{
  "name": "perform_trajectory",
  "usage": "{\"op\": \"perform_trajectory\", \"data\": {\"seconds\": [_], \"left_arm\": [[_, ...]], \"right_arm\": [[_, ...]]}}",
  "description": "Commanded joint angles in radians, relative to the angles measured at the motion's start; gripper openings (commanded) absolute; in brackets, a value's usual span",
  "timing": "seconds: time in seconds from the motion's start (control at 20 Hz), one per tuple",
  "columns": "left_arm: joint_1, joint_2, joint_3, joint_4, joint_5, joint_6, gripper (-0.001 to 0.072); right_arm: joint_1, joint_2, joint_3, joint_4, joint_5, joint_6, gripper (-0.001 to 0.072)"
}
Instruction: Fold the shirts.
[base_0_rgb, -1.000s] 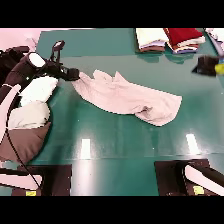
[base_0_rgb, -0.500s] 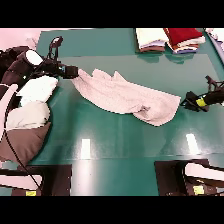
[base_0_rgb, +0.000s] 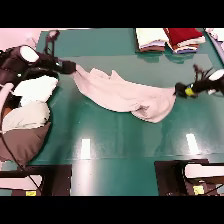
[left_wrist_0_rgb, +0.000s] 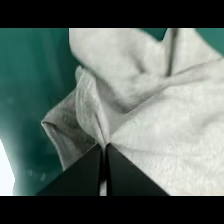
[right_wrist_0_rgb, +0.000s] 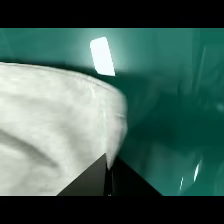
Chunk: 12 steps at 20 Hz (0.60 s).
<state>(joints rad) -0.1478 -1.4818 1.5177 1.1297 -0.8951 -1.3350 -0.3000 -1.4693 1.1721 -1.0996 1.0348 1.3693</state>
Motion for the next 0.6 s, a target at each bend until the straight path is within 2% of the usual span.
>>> {"op": "perform_trajectory", "data": {"seconds": [0.0,0.25,0.4,0.55], "left_arm": [[0.001,0.138,0.115,0.119,0.044,-0.002,0.002],[0.001,0.451,0.363,0.151,0.05,0.0,0.002],[0.001,0.6,0.414,0.151,0.052,0.0,0.002],[0.001,0.674,0.415,0.151,0.068,-0.003,0.002]], "right_arm": [[0.053,0.146,0.167,0.005,0.005,-0.079,0.0011],[0.069,0.461,0.455,0.001,0.039,-0.079,0.0011],[0.045,0.583,0.56,-0.001,0.051,-0.077,0.0011],[-0.009,0.649,0.628,0.0,0.078,-0.068,0.001]]}}
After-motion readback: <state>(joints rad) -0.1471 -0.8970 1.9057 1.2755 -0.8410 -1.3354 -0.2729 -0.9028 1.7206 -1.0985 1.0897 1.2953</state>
